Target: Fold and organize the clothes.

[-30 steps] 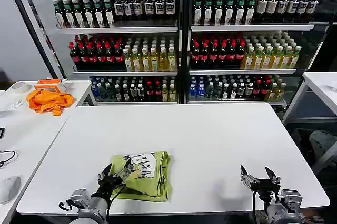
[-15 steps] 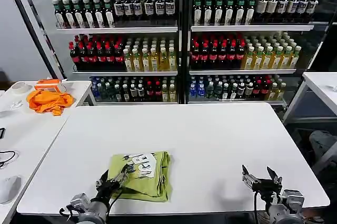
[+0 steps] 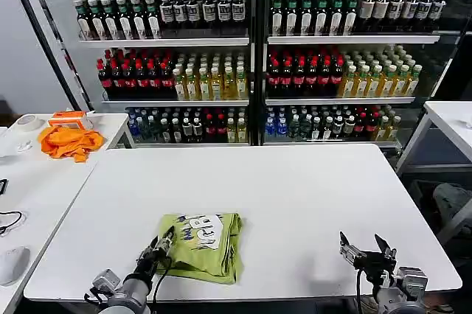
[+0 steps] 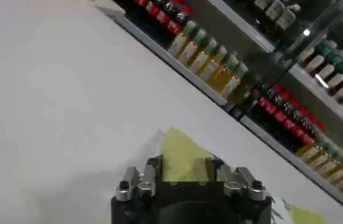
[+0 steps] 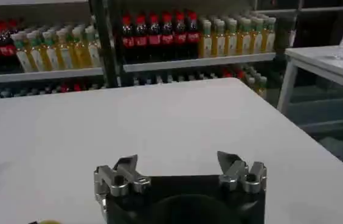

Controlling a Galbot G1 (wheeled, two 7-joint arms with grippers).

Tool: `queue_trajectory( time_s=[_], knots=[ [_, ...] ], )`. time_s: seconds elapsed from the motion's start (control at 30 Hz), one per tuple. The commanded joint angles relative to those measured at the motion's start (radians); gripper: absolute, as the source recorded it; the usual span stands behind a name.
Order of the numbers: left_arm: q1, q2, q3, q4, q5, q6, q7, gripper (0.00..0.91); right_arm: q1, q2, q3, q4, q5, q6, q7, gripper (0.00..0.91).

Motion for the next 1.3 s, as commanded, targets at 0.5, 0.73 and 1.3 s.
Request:
queue_trajectory(
  time_s=[0.5, 0.73, 1.3],
  knots=[
    [0.017, -0.031, -0.086, -0.071, -0.323, 0.006, 0.032, 0.02, -0.013, 0.006, 0.006, 0.016, -0.003, -0.001, 0.002, 0.907],
    [0.029, 0.086, -0.27, -0.206, -0.256, 0.031, 0.049, 0.02, -0.001, 0.004, 0.001, 0.014, 0.001, 0.0, -0.001, 0.907],
    [0.122, 0.476, -0.406, -0.255, 0.243, 0.13, 0.152, 0.02, 0.045, 0.019, -0.034, -0.021, 0.012, 0.025, -0.016, 0.907]
  ],
)
